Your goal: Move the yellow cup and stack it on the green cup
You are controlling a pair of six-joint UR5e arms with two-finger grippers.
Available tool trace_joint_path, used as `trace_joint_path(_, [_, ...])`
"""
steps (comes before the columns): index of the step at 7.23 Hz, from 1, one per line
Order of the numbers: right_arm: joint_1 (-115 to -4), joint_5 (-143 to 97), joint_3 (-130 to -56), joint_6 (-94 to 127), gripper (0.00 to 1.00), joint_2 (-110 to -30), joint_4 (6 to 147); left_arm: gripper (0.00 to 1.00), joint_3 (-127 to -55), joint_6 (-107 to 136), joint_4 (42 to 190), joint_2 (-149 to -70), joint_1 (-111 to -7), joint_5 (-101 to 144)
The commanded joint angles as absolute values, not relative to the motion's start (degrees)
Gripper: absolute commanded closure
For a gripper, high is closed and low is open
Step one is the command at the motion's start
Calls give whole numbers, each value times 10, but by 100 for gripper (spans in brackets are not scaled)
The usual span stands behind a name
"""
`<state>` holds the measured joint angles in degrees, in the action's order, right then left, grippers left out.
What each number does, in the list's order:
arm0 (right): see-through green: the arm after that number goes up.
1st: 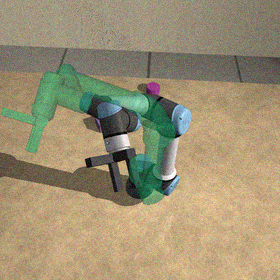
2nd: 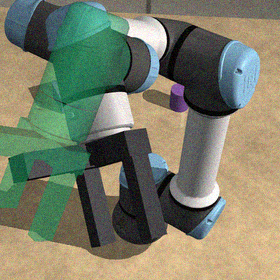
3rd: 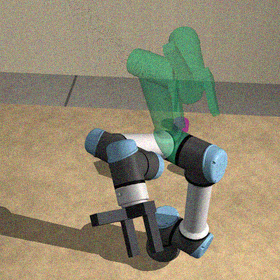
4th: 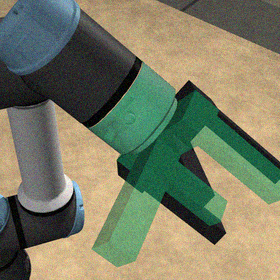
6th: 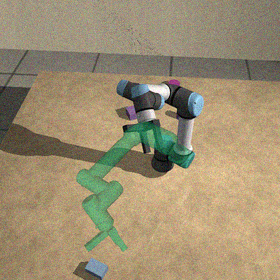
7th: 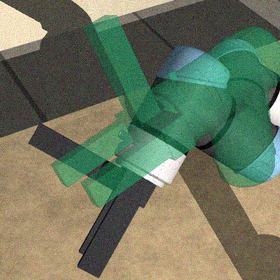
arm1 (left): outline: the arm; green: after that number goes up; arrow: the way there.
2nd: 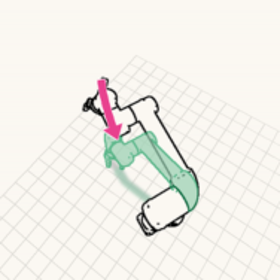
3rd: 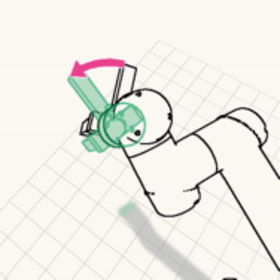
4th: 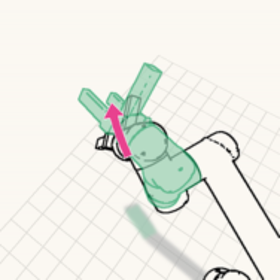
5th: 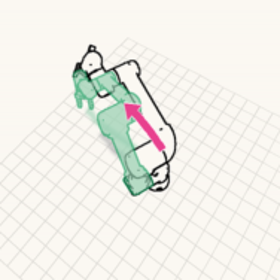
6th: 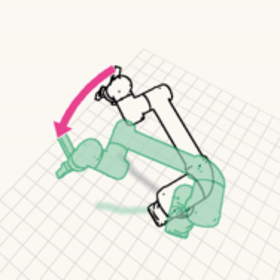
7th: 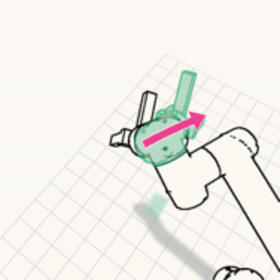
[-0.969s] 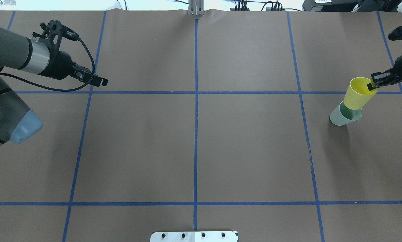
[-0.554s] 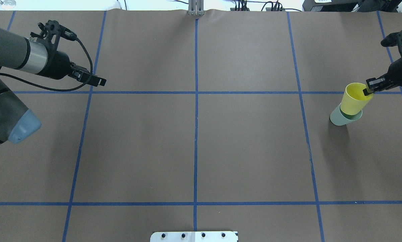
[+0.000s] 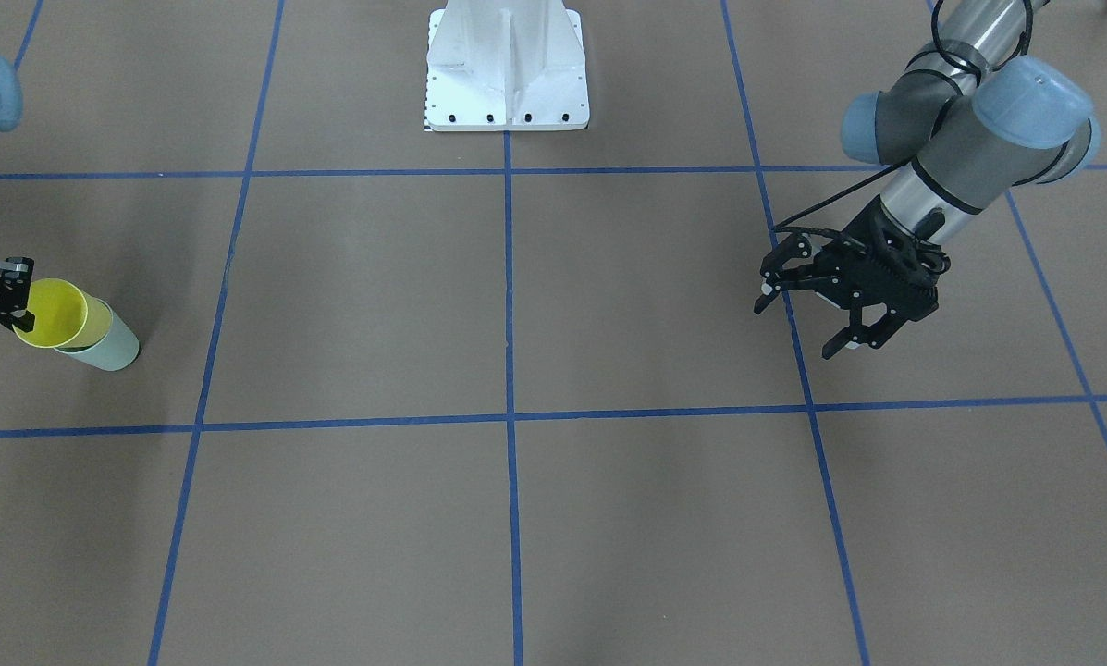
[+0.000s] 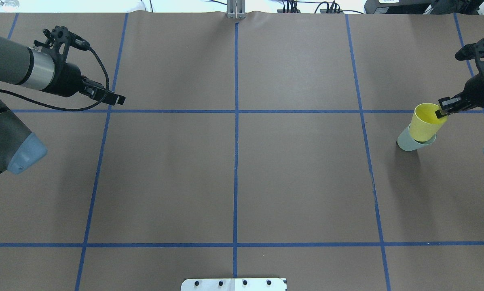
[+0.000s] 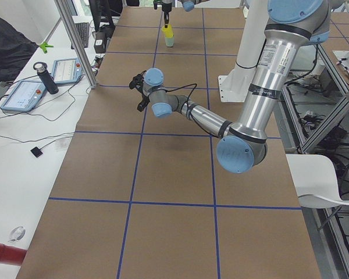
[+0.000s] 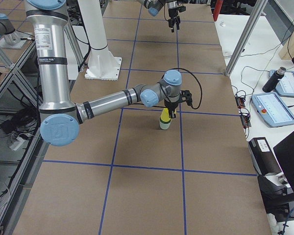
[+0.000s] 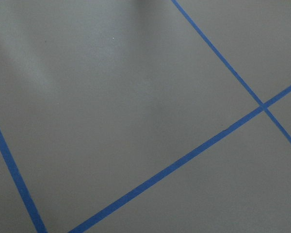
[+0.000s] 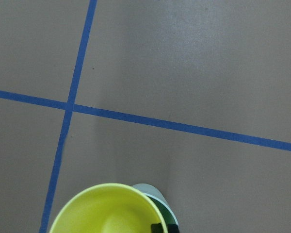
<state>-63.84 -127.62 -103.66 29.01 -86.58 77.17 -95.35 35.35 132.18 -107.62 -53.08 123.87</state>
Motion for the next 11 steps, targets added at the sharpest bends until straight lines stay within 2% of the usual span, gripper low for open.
trace_joint_path(1, [-638, -1273, -1029, 290, 100, -865, 772, 0, -954, 353, 1322, -1076, -531, 1238])
trace_joint_path(2, [-637, -1265, -1029, 290, 100, -865, 772, 0, -954, 353, 1322, -1076, -531, 1238])
trace_joint_path(3, [-636, -1265, -1026, 291, 31, -862, 772, 0, -954, 353, 1322, -1076, -531, 1239])
trace_joint_path(4, [-638, -1264, -1027, 292, 0, -861, 772, 0, -954, 353, 1321, -1076, -532, 1239])
trace_joint_path(6, [-644, -1265, -1034, 292, 0, -855, 796, 0, -954, 352, 1318, -1076, -548, 1259])
trace_joint_path(8, [-662, -1273, -1048, 290, 0, -852, 829, 0, -944, 333, 1293, -1064, -628, 1333])
trace_joint_path(11, [-683, -1273, -1051, 249, 0, -860, 833, 0, -948, 150, 1129, -1049, -726, 1348])
